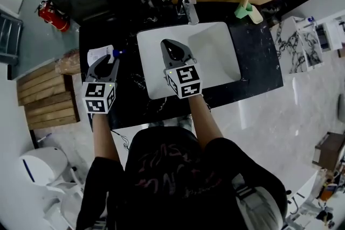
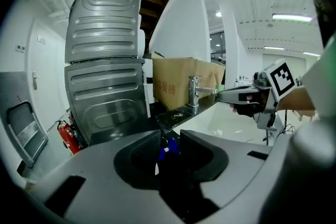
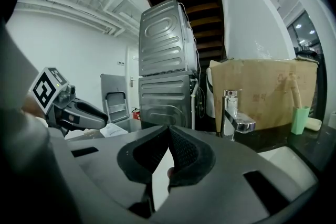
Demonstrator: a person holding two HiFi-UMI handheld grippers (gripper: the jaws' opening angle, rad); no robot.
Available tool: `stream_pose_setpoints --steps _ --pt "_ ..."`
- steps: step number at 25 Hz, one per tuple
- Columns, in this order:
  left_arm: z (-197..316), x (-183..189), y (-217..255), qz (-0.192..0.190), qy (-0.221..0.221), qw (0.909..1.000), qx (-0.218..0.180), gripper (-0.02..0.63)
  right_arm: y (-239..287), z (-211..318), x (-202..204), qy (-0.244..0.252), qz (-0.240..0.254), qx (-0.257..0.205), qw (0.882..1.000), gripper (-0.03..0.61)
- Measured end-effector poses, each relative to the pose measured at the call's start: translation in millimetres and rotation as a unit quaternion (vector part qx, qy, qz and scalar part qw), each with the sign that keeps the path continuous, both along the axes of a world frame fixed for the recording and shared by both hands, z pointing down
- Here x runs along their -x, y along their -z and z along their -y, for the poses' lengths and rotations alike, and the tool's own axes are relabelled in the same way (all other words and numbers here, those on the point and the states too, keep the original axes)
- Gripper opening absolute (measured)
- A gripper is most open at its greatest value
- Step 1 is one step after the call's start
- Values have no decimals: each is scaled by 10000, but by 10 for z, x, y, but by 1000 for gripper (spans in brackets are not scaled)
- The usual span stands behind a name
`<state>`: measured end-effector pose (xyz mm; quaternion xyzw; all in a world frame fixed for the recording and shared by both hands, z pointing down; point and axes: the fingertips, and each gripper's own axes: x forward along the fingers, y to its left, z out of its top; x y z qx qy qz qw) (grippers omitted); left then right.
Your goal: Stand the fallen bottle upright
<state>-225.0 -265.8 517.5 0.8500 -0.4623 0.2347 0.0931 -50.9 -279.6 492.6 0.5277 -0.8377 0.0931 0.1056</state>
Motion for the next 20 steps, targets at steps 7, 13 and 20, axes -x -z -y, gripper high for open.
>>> stream_pose_setpoints --steps 7,13,20 --pt "53 -43 -182 1203 -973 9879 89 126 -29 -12 -37 -126 10 4 9999 15" --pt "128 -106 -542 2632 -2071 9416 360 129 -170 -24 -110 -264 36 128 9996 15" --pt "248 -90 -766 3796 -3130 8678 705 163 -228 1 -174 -350 39 170 9992 15"
